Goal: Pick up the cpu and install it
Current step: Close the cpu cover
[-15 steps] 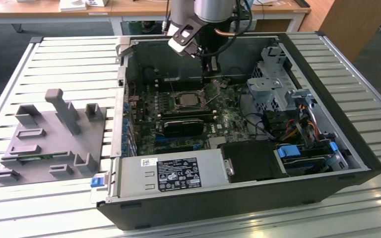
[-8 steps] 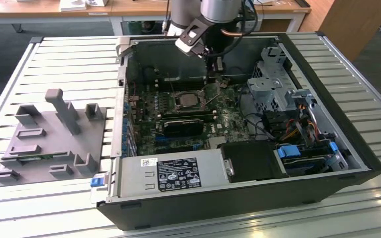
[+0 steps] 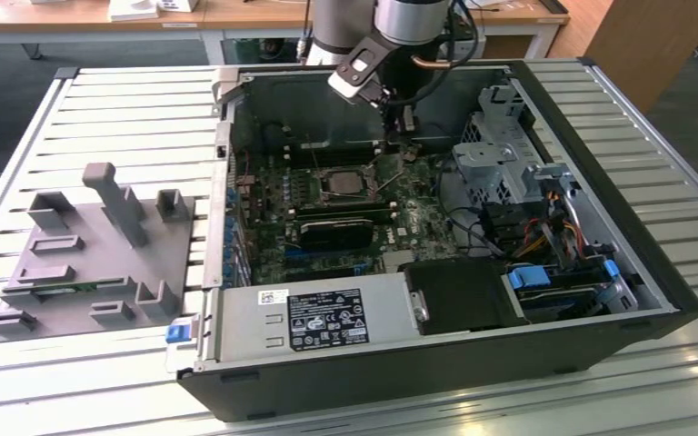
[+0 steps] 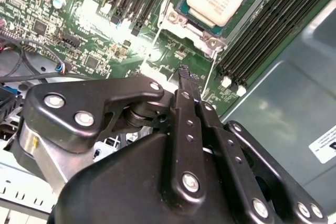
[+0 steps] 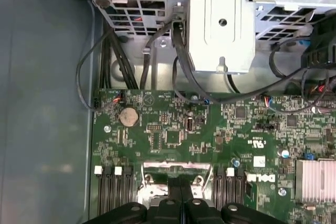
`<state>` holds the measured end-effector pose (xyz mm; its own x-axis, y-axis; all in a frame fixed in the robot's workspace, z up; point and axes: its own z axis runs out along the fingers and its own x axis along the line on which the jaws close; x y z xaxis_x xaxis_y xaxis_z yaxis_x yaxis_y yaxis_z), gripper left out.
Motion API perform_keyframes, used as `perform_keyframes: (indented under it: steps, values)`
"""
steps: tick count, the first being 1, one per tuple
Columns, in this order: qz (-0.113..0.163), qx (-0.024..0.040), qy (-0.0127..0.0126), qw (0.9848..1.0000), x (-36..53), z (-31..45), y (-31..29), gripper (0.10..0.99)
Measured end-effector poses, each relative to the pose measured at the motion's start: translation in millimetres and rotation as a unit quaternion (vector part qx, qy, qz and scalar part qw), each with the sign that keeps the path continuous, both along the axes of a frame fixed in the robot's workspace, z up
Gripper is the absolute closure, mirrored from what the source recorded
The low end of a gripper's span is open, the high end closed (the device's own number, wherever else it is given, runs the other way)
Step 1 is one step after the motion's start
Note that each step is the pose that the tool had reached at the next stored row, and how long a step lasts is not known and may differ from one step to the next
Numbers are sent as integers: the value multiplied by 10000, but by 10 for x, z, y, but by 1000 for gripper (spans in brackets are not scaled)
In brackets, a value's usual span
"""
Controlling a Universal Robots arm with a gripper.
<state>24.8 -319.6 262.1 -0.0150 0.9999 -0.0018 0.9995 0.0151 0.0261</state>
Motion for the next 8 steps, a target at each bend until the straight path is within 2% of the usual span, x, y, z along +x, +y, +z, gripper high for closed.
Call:
perform_keyframes:
  steps: [8]
  values:
    - [0,0,0,10000,94,-18,8,980]
